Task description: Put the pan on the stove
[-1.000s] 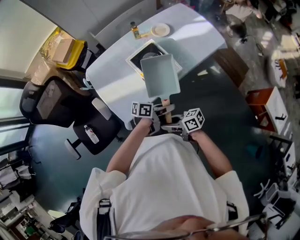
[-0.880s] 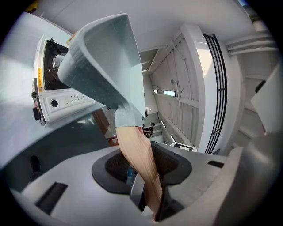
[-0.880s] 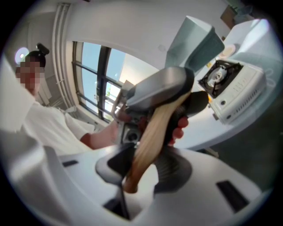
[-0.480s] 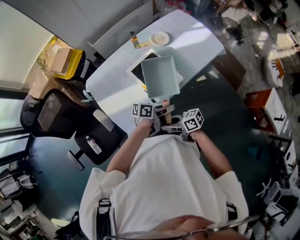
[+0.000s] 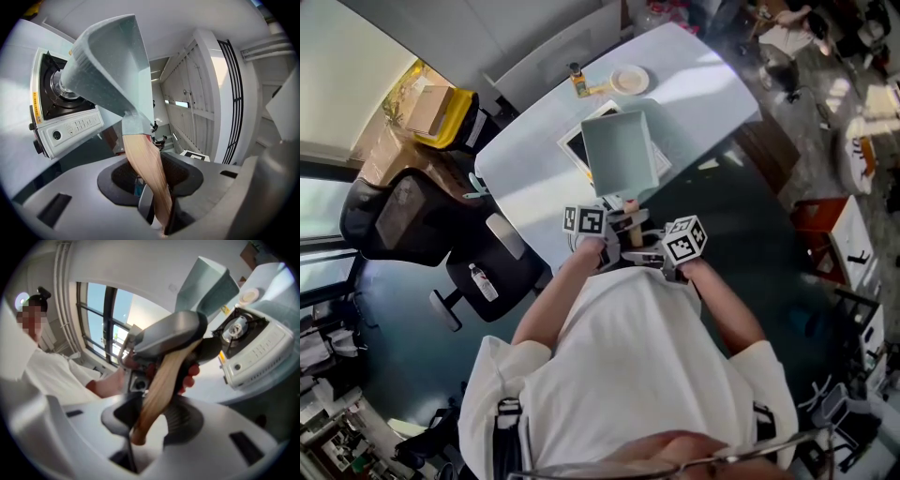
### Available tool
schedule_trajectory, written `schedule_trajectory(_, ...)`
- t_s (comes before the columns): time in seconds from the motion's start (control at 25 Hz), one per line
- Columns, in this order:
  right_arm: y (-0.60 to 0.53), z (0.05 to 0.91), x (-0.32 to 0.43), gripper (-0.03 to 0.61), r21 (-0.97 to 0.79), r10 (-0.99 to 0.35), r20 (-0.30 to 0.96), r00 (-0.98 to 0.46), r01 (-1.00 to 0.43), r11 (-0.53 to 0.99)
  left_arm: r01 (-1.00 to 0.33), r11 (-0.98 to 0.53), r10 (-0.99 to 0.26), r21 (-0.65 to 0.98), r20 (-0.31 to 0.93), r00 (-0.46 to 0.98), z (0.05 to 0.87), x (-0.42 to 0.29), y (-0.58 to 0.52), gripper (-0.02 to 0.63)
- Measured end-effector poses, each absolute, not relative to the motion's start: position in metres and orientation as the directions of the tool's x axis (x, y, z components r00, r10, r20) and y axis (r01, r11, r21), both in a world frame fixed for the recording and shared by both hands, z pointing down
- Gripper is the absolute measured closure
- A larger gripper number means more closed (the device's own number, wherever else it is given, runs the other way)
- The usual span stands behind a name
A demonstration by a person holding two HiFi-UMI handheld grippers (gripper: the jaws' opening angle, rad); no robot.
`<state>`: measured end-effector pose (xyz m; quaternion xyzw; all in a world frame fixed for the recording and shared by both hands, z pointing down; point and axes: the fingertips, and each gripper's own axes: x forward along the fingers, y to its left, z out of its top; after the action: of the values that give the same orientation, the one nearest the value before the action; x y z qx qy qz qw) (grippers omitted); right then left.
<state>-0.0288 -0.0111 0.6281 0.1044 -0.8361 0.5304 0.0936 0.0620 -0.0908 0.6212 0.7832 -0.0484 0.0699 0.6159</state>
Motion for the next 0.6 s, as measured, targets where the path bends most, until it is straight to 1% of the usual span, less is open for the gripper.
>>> schedule_trajectory(0.6, -0.044, 0.642, 0.018, 0.430, -0.884, 0.160, 0.264, -0.951, -0.173, 0.433, -0.221, -0.177, -0.192, 0.959, 0.186, 0.964, 0.638, 0.090, -0.143, 0.446)
